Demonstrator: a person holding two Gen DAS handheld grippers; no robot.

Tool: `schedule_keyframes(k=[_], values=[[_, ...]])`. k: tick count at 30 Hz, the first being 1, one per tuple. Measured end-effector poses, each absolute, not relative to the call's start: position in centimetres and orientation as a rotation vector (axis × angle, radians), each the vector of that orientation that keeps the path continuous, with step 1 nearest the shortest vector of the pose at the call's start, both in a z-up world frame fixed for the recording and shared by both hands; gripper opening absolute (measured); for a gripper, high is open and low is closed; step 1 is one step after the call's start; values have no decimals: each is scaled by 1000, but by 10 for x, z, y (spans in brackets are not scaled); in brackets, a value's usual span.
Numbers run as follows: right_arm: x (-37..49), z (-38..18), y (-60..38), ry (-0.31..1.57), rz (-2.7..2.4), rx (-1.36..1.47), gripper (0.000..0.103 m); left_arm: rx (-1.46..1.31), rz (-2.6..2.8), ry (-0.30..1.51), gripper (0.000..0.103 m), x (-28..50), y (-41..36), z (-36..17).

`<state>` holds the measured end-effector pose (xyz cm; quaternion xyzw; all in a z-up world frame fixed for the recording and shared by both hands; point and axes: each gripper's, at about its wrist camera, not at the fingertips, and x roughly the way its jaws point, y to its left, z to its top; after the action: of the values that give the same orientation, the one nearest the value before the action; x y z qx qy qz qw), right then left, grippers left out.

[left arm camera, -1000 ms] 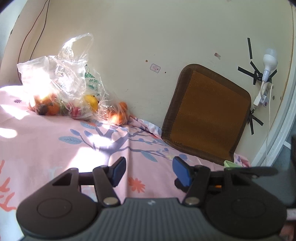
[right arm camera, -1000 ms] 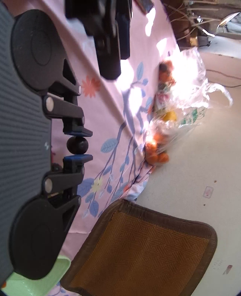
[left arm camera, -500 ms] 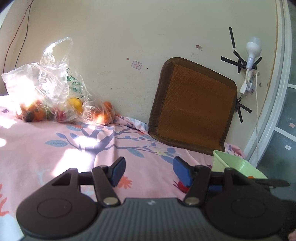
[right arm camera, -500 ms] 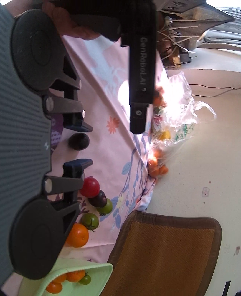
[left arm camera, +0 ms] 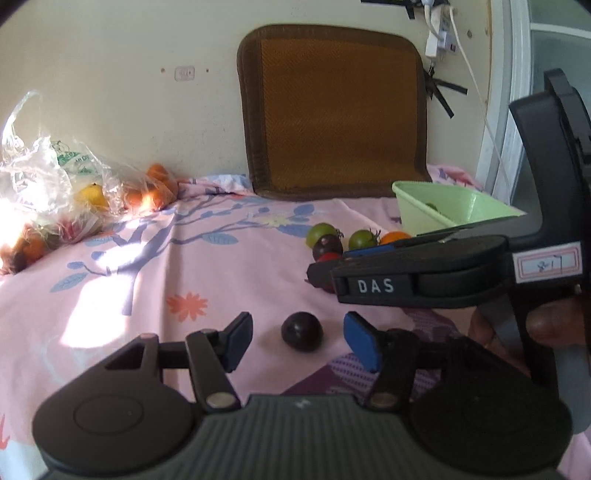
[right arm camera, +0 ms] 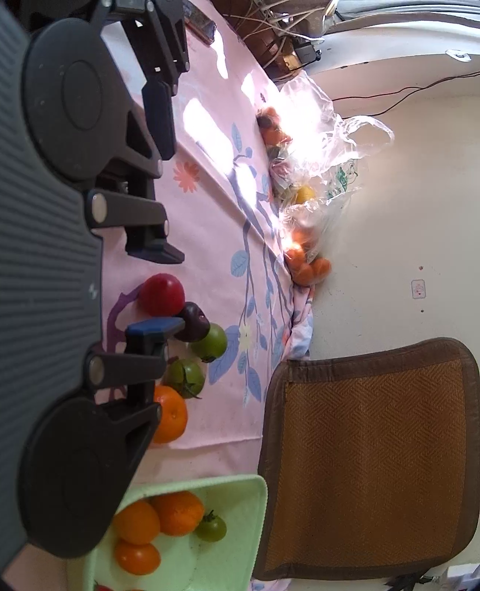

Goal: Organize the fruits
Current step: 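Grasp a dark purple tomato with the left tool while the right tool grasps a red tomato, then carry both tomatoes over the green bowl and open both tools to release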

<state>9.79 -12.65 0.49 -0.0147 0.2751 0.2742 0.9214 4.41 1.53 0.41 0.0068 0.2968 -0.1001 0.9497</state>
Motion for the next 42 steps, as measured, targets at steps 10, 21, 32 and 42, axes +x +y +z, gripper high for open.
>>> schedule_keyframes(k=[10, 21, 32, 42], values=[[76, 9, -151, 534, 562, -24, 31, -97, -269, 601, 25, 35, 19, 6], [14, -3, -233, 497, 466, -35, 31, -40, -478, 633, 25, 43, -65, 9], [41, 18, -289, 336, 291, 58, 31, -5, -505, 562, 26, 103, -120, 46], [64, 5, -297, 331, 231, 6, 33, 66, -460, 588, 29, 118, -138, 33]])
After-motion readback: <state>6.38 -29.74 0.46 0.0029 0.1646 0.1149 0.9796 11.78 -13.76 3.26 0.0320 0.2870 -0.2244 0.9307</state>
